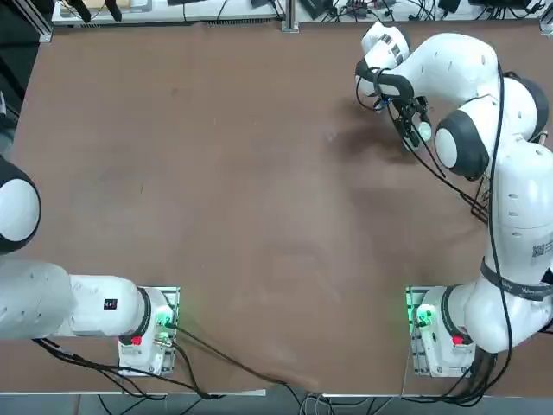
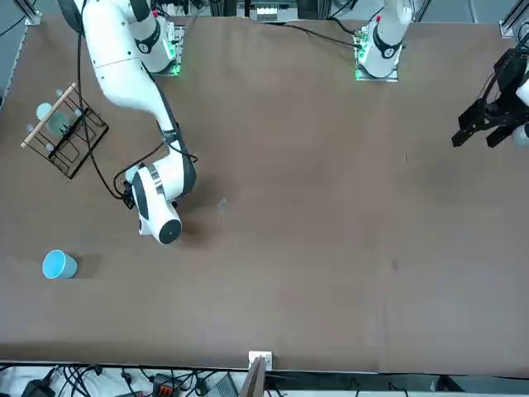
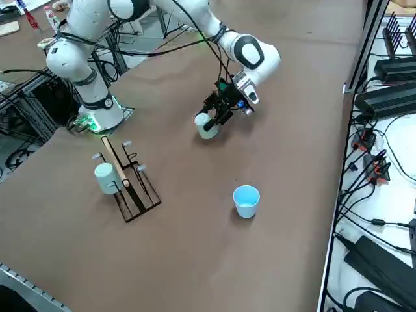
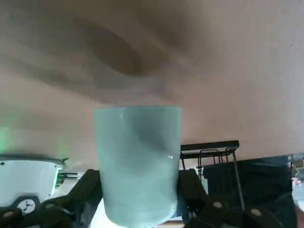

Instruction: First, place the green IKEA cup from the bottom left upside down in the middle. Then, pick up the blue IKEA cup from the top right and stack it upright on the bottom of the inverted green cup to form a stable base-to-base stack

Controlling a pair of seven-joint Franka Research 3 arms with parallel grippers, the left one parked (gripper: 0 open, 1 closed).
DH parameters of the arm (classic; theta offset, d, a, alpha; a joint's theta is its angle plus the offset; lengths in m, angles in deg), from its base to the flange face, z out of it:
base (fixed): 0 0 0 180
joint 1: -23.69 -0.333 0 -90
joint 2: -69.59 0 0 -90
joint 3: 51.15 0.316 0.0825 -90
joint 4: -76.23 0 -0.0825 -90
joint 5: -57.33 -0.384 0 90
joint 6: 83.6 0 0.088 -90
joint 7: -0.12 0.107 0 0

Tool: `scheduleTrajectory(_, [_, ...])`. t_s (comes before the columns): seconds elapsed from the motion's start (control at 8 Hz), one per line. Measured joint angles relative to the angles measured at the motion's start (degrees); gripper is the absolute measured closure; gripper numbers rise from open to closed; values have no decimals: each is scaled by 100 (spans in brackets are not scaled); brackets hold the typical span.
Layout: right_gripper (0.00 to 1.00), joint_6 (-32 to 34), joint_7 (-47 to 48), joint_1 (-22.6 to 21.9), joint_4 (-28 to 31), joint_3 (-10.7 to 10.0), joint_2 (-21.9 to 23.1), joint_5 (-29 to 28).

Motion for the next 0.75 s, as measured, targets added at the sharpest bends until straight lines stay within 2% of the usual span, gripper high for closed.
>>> scheduleTrajectory(0.38, [13,14,238,0,12,-1,-223,0])
scheduleTrajectory(0.75, [13,13,239,29,-14,-21,-236,169])
